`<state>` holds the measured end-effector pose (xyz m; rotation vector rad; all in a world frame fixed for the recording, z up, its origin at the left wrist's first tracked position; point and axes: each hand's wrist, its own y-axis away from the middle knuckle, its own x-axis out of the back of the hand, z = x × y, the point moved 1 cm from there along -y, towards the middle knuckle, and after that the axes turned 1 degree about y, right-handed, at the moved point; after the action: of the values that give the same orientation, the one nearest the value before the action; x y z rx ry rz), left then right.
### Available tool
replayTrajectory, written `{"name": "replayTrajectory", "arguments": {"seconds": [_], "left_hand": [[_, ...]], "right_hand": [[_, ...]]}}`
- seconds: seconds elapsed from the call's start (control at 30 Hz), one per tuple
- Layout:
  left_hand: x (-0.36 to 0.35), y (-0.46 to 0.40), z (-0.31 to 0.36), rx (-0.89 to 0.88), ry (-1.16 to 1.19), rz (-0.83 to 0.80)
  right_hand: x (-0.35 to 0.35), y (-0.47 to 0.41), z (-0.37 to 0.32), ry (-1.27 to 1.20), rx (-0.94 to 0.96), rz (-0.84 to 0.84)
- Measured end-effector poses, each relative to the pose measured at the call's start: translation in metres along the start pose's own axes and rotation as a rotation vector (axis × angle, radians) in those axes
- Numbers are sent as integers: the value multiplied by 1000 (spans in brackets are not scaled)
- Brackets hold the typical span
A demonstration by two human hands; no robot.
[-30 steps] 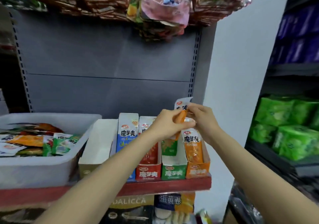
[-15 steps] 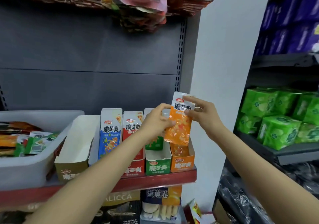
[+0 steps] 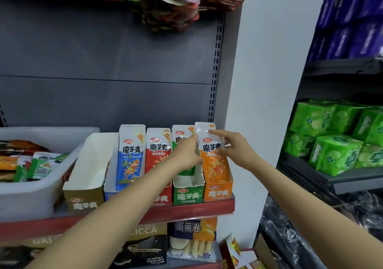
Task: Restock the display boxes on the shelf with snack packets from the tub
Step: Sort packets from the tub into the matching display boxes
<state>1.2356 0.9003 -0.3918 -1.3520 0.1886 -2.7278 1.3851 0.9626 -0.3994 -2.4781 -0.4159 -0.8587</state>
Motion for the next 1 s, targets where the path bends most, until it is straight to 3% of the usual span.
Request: {"name": "replayTrajectory", "arguments": {"seconds": [0.17, 0.43, 0.53, 0.77, 1.0], "left_hand": [[-2, 0, -2, 33, 98, -34], [-4, -2, -8, 28, 123, -15], [6, 2, -10, 10, 151, 87], [77, 51, -51, -99, 18, 502], [171, 113, -146, 106, -152, 666]], "right_hand": [[-7, 1, 7, 445, 77, -26], [-11, 3, 2, 583, 109, -19], [-11, 2, -11, 526, 140, 15], [-45, -5, -93, 286, 278, 20], [-144, -24, -186, 110, 387, -136]]}}
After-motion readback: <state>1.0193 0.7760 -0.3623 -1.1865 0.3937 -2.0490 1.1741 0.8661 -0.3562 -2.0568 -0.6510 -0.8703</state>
